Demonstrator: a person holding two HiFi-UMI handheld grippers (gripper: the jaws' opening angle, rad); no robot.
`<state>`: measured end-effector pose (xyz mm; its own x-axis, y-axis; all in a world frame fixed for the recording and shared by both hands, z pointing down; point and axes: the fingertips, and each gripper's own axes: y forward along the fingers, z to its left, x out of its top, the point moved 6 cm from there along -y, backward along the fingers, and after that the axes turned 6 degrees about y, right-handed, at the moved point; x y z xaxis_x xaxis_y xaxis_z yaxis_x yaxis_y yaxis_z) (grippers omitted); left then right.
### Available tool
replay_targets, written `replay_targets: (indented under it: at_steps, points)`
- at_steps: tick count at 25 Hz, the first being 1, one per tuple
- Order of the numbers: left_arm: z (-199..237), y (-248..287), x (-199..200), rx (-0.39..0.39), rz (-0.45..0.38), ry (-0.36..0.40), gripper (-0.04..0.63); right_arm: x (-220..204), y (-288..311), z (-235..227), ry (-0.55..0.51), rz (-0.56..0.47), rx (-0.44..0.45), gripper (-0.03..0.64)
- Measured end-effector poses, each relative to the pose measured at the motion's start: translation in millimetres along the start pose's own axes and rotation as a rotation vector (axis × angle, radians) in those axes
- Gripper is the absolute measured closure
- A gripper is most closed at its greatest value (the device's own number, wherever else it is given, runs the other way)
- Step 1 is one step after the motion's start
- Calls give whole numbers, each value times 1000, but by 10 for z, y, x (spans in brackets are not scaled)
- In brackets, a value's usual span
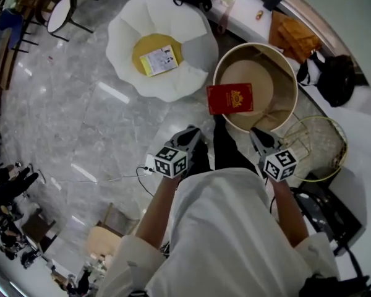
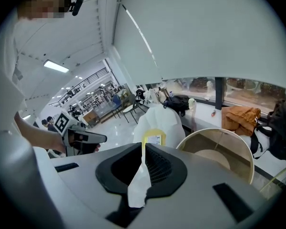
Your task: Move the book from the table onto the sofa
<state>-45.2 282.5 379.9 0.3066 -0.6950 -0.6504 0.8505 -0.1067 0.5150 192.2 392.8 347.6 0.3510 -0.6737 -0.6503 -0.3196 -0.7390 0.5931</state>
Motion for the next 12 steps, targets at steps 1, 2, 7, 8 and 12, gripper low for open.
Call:
replay_targets:
  at_steps: [1, 2, 7, 8, 12]
  points:
    - [53, 95, -36, 3, -1, -9, 594, -29, 50, -50, -3, 19, 7, 574]
    - [104, 189, -82, 4, -1, -21, 592, -75, 92, -100, -2, 40, 13, 574]
    - [330, 596, -286, 5, 7, -66, 592, -359, 266, -325, 46, 137, 32, 574]
    - [383, 657, -308, 7, 10, -70, 592, -401, 320, -355, 52, 153, 38, 574]
    - [562, 910, -420, 13, 35, -98, 575, -540, 592, -504, 65, 202, 69, 574]
